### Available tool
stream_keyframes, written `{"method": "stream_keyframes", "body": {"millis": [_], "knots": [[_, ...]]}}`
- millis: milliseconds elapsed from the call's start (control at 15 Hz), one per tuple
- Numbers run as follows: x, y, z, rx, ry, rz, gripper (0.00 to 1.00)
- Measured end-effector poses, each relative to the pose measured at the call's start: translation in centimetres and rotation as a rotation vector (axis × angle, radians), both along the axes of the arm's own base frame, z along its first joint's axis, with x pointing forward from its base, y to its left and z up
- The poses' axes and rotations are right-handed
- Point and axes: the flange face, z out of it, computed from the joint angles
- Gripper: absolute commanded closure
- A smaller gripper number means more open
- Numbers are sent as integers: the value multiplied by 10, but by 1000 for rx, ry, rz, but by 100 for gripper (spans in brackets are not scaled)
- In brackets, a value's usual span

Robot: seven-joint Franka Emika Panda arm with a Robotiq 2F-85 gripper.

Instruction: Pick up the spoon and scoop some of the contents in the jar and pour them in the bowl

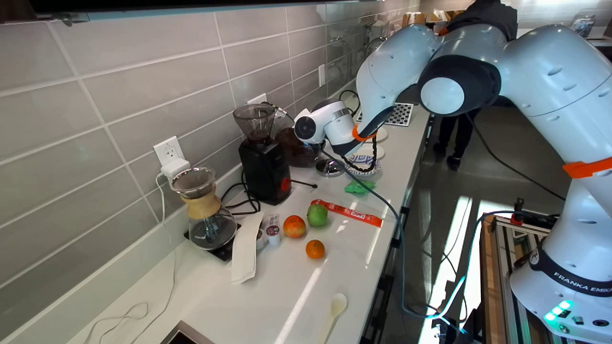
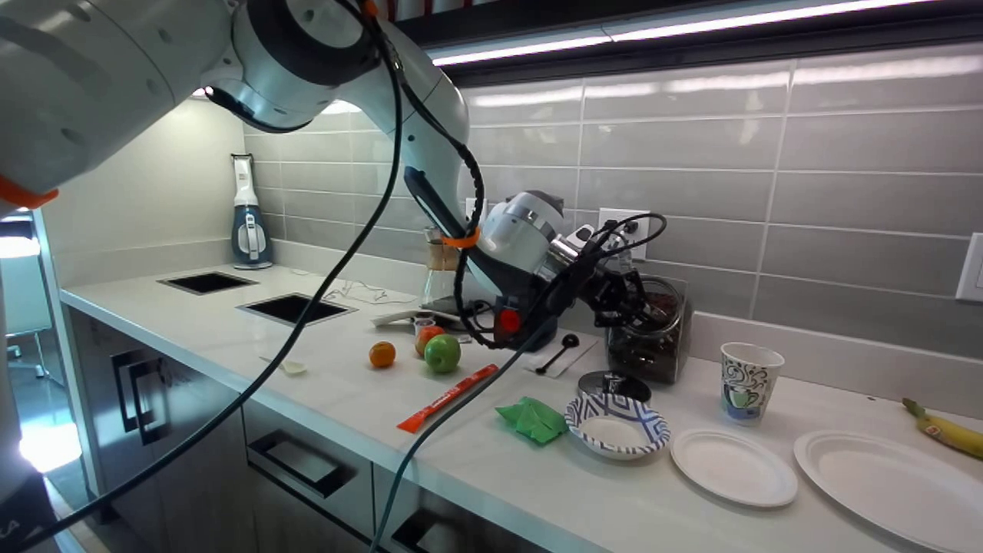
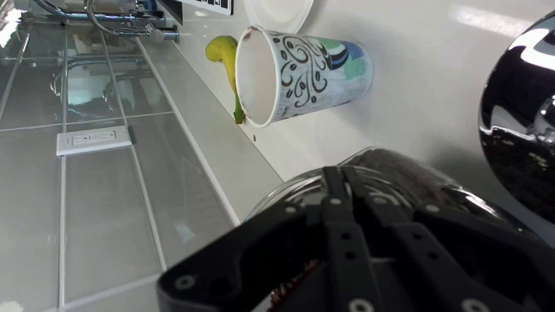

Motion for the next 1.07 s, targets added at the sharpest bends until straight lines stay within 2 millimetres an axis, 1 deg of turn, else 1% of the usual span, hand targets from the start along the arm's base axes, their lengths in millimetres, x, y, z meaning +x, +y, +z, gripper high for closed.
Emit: {"method": "stream_keyframes", "body": {"millis": [267, 600, 800, 1067], "knots": [[-8, 13, -3, -46, -8, -10, 99], [-17, 29, 2, -100, -26, -47, 99], [-25, 33, 7, -131, -27, -82, 99], [-41, 35, 11, -157, 0, -130, 99]]}}
